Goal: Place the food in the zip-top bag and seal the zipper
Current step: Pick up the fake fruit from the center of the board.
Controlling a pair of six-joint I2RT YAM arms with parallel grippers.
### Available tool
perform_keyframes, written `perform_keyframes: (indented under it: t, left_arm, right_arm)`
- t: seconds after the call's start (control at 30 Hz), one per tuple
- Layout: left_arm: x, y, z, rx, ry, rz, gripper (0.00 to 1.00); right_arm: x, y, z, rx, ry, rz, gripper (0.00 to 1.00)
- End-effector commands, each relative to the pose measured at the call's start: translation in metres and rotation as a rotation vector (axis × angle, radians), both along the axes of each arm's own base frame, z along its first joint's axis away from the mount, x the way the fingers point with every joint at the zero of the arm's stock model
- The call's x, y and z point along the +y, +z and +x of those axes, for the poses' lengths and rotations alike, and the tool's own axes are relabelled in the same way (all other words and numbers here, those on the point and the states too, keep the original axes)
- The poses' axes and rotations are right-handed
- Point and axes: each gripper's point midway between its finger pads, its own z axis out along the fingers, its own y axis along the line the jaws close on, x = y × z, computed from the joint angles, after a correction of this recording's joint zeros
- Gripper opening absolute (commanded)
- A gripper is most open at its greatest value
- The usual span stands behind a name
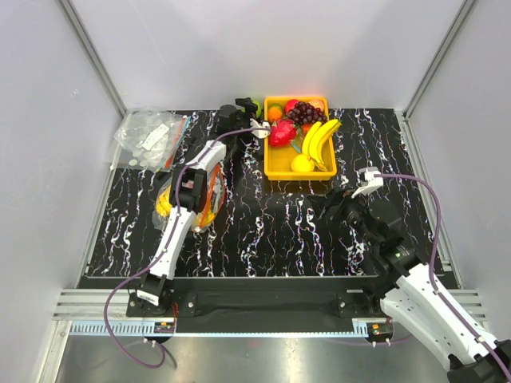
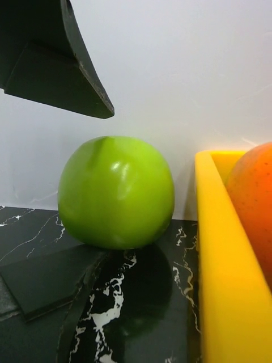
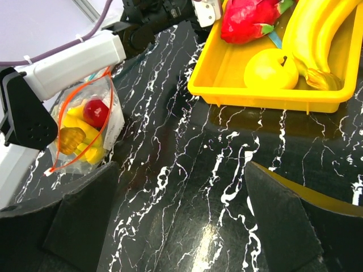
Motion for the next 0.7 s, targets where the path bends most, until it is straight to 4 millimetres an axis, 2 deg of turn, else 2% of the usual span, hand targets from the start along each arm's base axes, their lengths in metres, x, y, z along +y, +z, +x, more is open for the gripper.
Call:
perform_keyframes:
  t: [0.0, 0.07, 0.1, 0.13, 0.17, 0.33, 0.67]
  left_arm:
    - [-0.008, -0.032, -0.014, 0.130, -0.072, 0.009, 0.97]
    - [-0.011, -0.033, -0.015, 0.129, -0.087, 0.017, 0.92]
    - [-0.011, -0.034, -0.015, 0.123, -0.090, 0.023, 0.86]
    - [-0.012, -0.034, -0.016, 0.125, -0.095, 0.022, 0.70]
    - [-0.012, -0.033, -0.016, 0.122, -0.098, 0.020, 0.65]
    - [-0.017, -0.031, -0.018, 0.122, -0.116, 0.000, 0.59]
    - [-0.026, -0.021, -0.025, 0.080, -0.121, -0.009, 0.39]
  right_arm:
    - [-0.003, 0.024, 0.001, -0.037, -0.008, -0.014, 1.00]
    - [-0.002, 0.028, -0.001, -0.042, -0.003, 0.011, 0.99]
    - [-0.002, 0.028, -0.002, -0.041, -0.001, 0.018, 1.00]
    - [-0.001, 0.029, -0.003, -0.040, 0.002, 0.030, 1.00]
    - [-0.001, 0.027, -0.003, -0.035, 0.005, 0.034, 1.00]
    - [0.001, 0.029, -0.003, -0.034, 0.008, 0.045, 1.00]
    - [0.006, 0.031, -0.004, -0.041, 0.039, 0.051, 1.00]
